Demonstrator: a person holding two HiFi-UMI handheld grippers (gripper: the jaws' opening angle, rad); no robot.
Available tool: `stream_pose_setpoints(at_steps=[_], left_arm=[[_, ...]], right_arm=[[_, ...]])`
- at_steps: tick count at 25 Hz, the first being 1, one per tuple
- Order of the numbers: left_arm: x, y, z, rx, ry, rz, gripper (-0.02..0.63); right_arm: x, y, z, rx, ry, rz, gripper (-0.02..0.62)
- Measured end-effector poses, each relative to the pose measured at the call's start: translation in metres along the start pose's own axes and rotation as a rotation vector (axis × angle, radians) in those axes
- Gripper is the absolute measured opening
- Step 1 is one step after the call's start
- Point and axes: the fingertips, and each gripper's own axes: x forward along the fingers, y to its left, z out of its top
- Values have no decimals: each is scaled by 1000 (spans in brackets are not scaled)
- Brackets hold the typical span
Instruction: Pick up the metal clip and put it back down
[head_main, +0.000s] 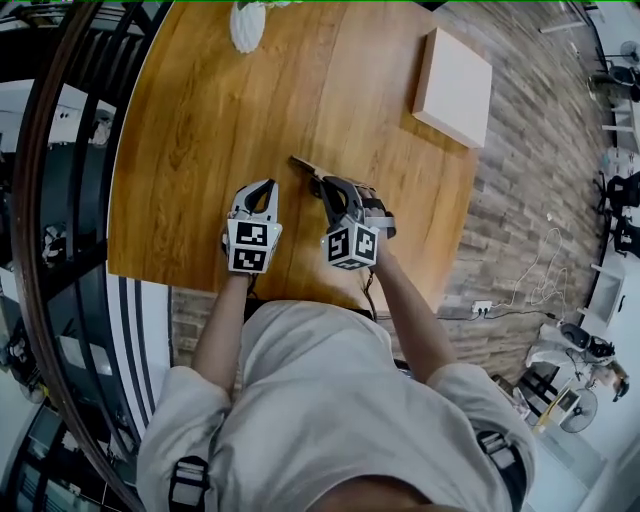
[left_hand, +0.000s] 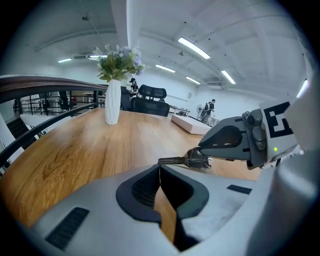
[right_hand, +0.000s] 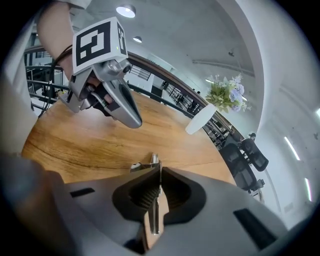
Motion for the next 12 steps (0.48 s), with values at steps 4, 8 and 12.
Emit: stream_pose_setpoints(at_steps=[4,8,12], left_arm=[[1,-3,-8,-6,20,4,25],[3,-5,-14,-9,35,-1,25],[4,-10,-20,-9,51,-8,25]], right_arm=[[4,6,-4,-5,9,10,32],[7,13,-9,-5,21,22,34],[8,22,-12,-22,34,43,34]])
